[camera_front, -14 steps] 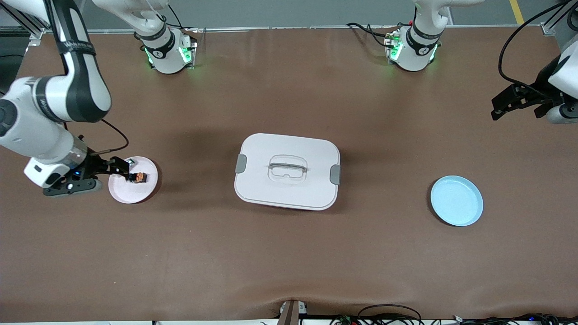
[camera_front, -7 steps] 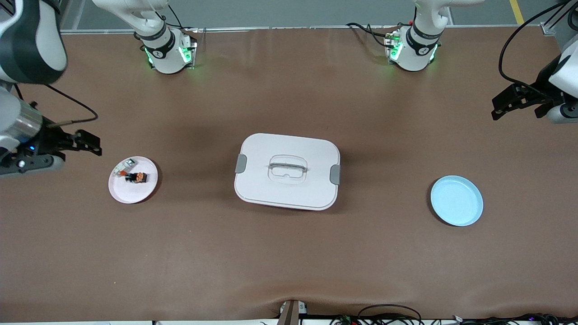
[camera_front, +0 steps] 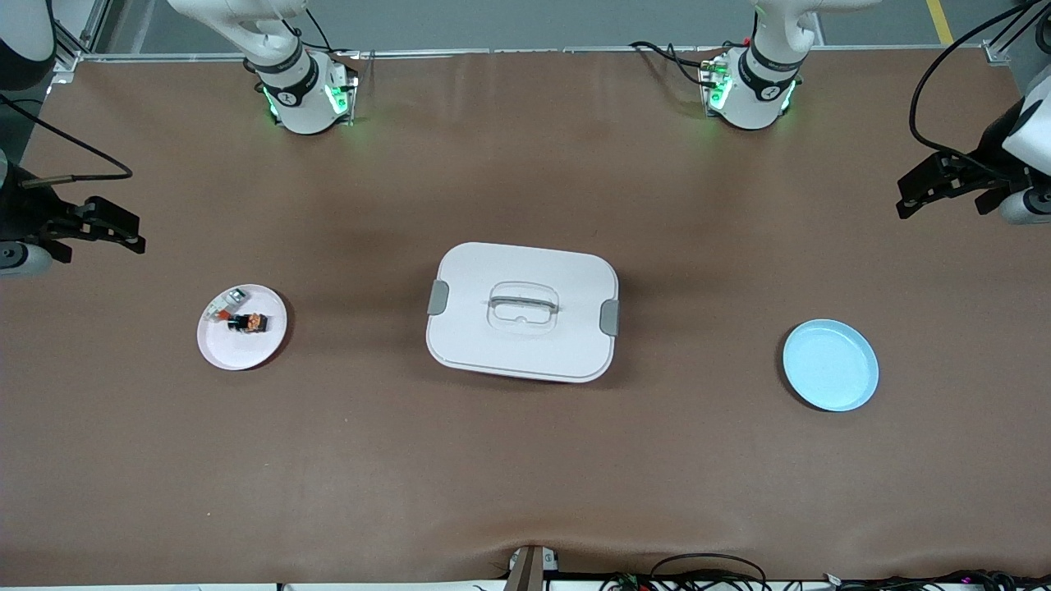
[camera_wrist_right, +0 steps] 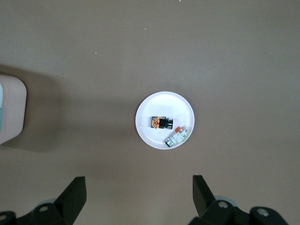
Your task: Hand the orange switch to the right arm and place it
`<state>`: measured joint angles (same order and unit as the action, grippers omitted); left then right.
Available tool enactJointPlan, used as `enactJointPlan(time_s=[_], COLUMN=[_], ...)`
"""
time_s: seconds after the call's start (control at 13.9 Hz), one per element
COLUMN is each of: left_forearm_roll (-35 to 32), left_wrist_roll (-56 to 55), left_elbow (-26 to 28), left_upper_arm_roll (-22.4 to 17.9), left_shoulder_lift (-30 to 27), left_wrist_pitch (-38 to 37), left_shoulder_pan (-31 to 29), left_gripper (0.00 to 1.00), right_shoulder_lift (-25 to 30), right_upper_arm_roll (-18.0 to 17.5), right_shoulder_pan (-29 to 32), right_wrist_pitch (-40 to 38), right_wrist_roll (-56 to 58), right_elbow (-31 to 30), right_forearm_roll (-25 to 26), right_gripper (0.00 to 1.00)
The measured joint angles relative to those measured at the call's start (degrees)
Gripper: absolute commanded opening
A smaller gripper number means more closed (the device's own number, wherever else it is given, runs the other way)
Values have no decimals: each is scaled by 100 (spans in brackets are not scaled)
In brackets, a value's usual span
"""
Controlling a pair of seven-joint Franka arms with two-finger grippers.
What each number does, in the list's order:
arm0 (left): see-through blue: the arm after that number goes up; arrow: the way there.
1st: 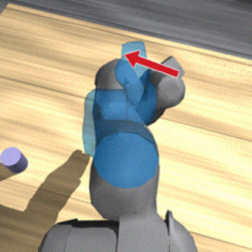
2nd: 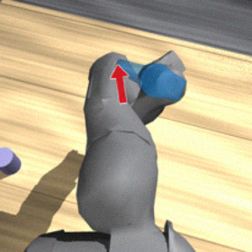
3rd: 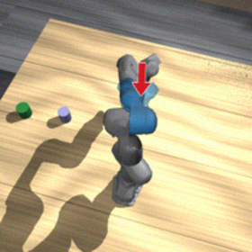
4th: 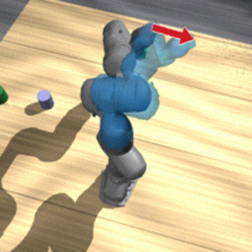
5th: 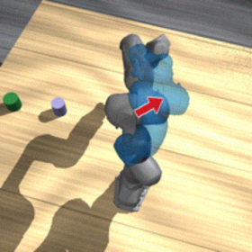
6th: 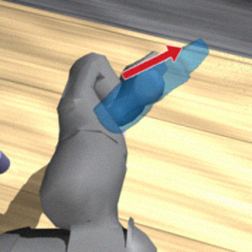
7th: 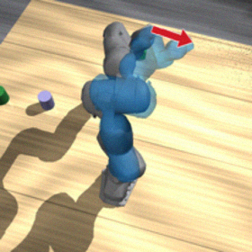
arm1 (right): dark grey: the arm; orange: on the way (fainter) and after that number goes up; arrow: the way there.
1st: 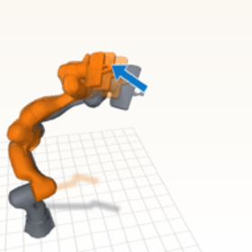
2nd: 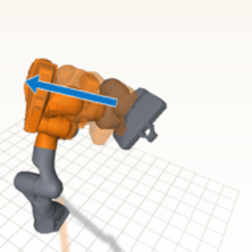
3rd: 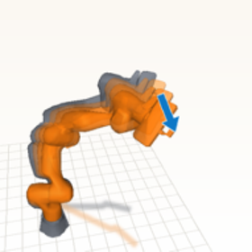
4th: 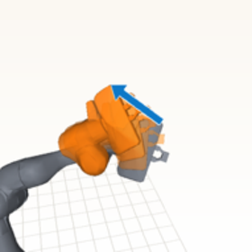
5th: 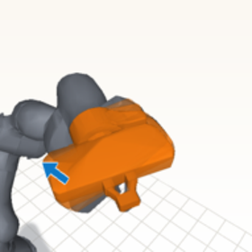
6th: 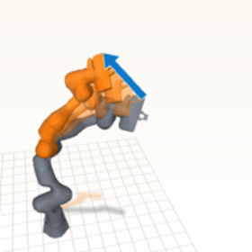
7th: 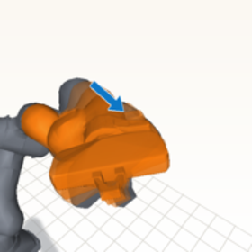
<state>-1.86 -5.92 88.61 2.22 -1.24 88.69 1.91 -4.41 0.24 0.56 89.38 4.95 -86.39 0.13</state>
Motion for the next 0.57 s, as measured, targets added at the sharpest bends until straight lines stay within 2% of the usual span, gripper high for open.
enactJointPlan(time_s=[0.29, 0.57], left_forearm_roll=[0, 0], left_wrist_roll=[0, 0], left_elbow=[0, 0], left_upper_arm_roll=[-3, -3], left_shoulder_lift=[0, 0], left_wrist_pitch=[0, -1], left_shoulder_pan=[-8, -6], left_gripper=[100, 100], right_shoulder_lift=[-9, -37], right_upper_arm_roll=[20, 36], right_shoulder_pan=[45, 131], right_wrist_pitch=[-95, -114], right_wrist_roll=[-400, -425], right_elbow=[419, 458], right_forearm_roll=[0, 0], right_gripper=[100, 100])
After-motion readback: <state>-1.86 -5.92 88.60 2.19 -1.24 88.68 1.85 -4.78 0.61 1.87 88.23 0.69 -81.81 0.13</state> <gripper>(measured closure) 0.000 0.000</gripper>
